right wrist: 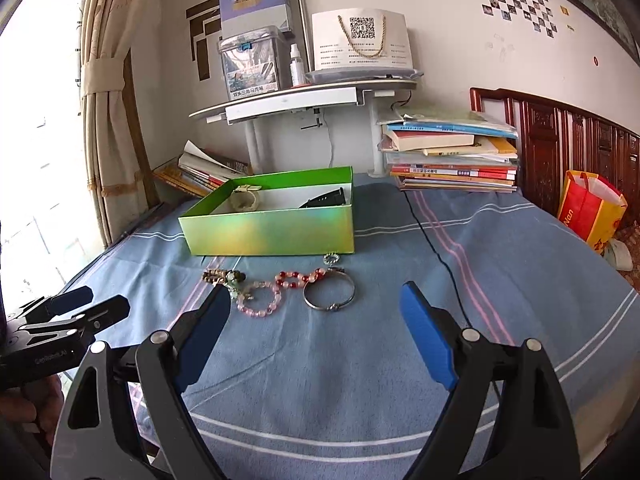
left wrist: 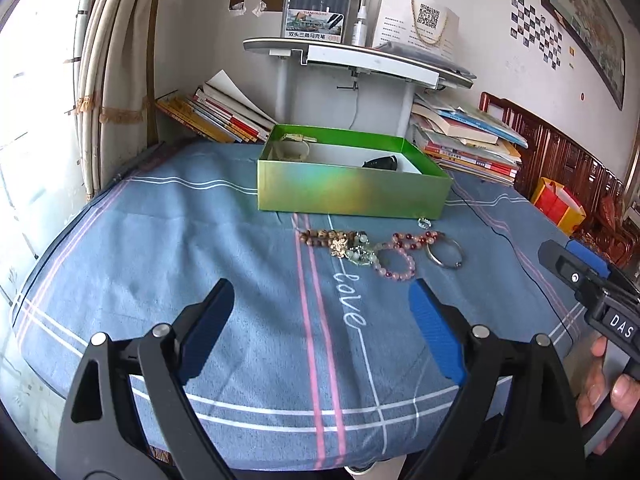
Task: Organize jewelry
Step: 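Withdraw both open grippers from the green box back over the jewelry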
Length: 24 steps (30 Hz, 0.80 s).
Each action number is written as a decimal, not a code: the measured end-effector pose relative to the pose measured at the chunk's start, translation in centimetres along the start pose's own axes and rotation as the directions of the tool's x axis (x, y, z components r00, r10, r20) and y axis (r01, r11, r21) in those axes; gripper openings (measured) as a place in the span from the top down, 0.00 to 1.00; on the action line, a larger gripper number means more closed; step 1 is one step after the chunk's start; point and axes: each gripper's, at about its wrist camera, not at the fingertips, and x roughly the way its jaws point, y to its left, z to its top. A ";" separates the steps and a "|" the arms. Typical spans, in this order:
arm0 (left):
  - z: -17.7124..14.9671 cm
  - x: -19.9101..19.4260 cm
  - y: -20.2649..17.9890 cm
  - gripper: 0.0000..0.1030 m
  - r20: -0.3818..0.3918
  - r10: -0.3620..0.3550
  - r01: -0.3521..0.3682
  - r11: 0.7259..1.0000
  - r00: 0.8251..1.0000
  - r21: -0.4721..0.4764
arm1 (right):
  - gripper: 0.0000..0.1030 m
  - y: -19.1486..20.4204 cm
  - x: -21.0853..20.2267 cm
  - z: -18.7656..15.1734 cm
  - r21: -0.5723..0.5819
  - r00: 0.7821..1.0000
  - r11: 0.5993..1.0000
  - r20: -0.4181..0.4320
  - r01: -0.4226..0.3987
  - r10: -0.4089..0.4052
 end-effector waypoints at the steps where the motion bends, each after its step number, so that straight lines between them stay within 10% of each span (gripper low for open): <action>1: 0.0 -0.1 0.0 0.14 0.002 -0.001 0.001 1.000 1.000 0.001 | 0.18 0.0 -0.1 0.1 0.003 1.000 1.000 0.003 -0.003 0.003; 24: 0.4 0.6 -0.2 0.14 -0.015 -0.001 0.001 1.000 1.000 0.002 | 0.18 0.1 0.3 0.1 0.005 1.000 1.000 0.002 -0.016 0.016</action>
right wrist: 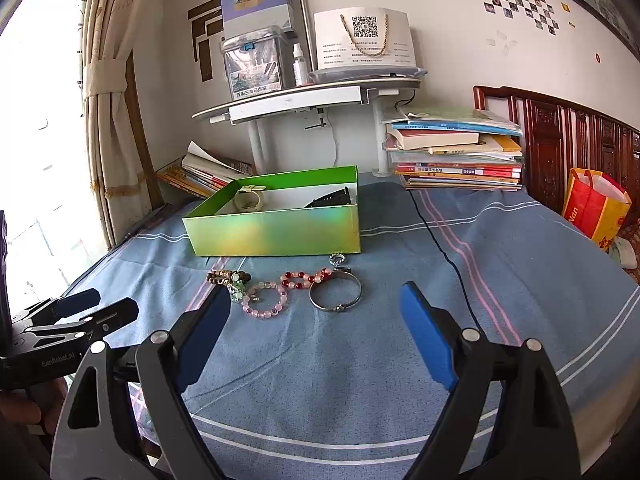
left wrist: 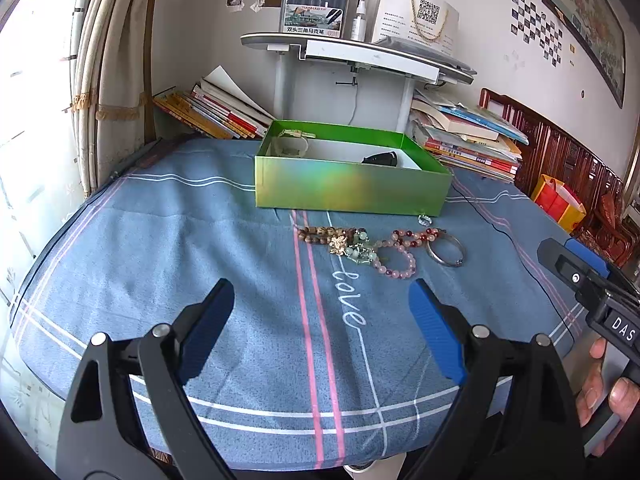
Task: Organize jewelry
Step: 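Withdraw both open grippers from the green box back over the jewelry, then grasp the green jade pendant with the right gripper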
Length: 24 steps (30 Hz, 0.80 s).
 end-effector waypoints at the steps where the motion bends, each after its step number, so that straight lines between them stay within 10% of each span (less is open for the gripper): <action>1: 0.0 0.1 0.0 0.14 -0.002 0.000 0.000 1.000 1.000 0.000 | 0.18 0.0 0.1 0.0 0.002 1.000 1.000 -0.001 0.000 0.000; 24: 0.0 1.1 1.2 0.14 -0.016 0.006 -0.007 1.000 1.000 -0.020 | 0.24 3.1 6.3 0.5 -0.079 0.985 0.989 -0.130 -0.122 0.111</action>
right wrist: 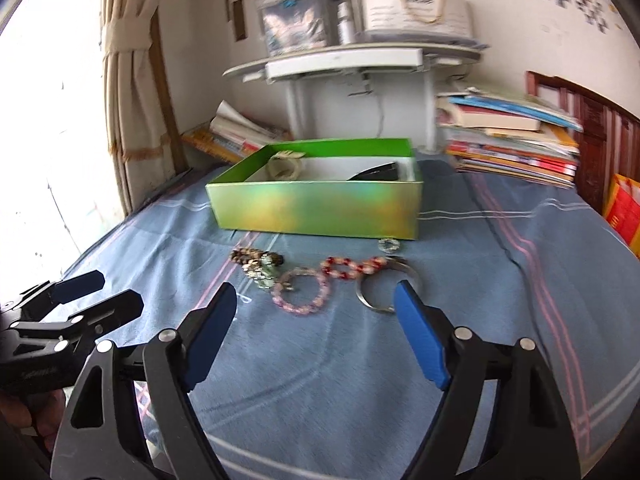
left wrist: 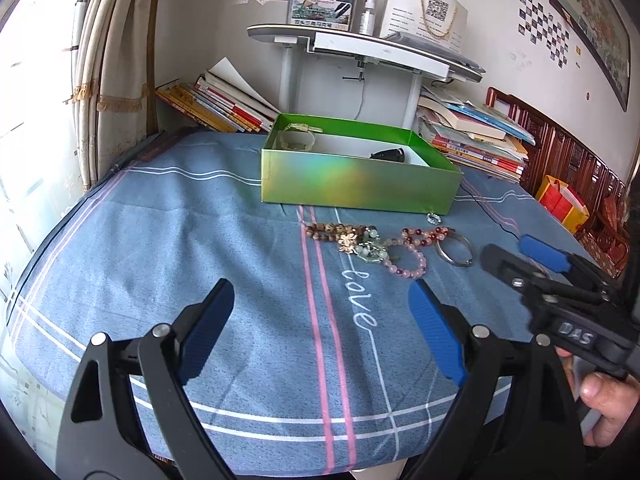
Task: Organize jewelry
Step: 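Grasp the green jade pendant with the right gripper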
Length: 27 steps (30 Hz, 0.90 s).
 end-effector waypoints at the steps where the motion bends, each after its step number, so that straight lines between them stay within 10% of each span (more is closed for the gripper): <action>1: 0.0 0.1 0.3 0.14 -0.001 0.005 -0.005 1.000 1.000 -0.005 | 0.25 0.4 0.9 0.3 -0.013 1.000 1.000 -0.020 -0.011 0.010; 27: 1.0 3.7 6.0 0.14 -0.051 0.021 -0.027 0.993 0.998 -0.114 | 0.73 4.7 11.8 2.1 -0.087 0.952 0.990 -0.296 -0.110 0.079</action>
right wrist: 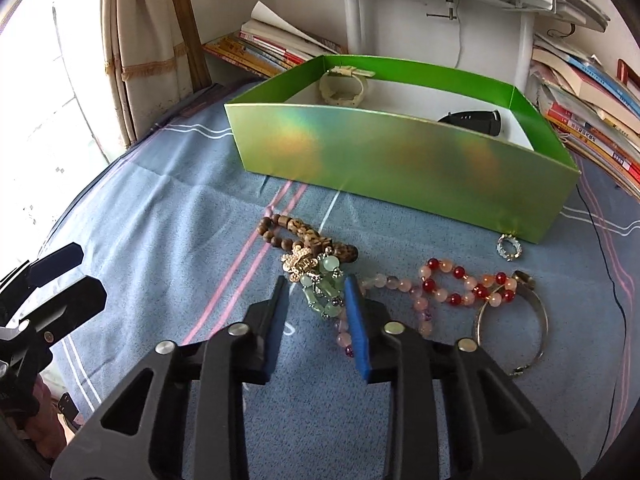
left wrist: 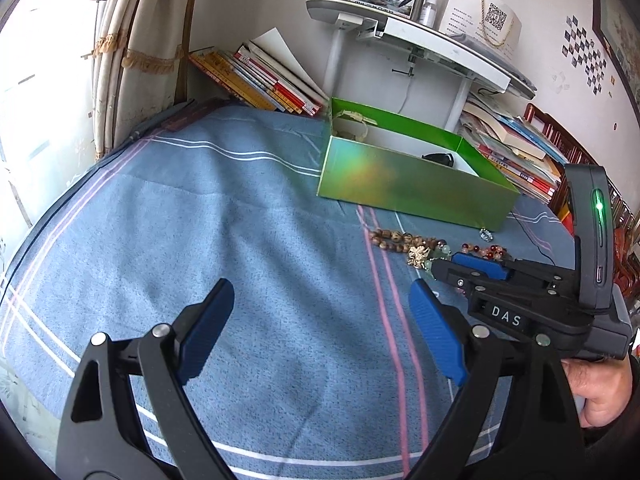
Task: Organize jewelry
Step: 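Grasp the green jade pendant with the right gripper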
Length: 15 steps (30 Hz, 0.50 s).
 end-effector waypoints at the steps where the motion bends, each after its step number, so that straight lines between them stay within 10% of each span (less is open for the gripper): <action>1: 0.0 0.1 0.0 0.14 -0.001 -0.001 0.001 1.000 1.000 -0.001 | 0.75 0.0 0.1 0.0 0.001 1.000 1.000 0.001 0.002 -0.002; 15: 0.3 1.0 -1.6 0.14 -0.026 -0.016 0.017 0.999 1.000 0.048 | 1.00 -1.2 -5.7 -0.5 0.066 0.989 0.995 0.130 -0.079 0.070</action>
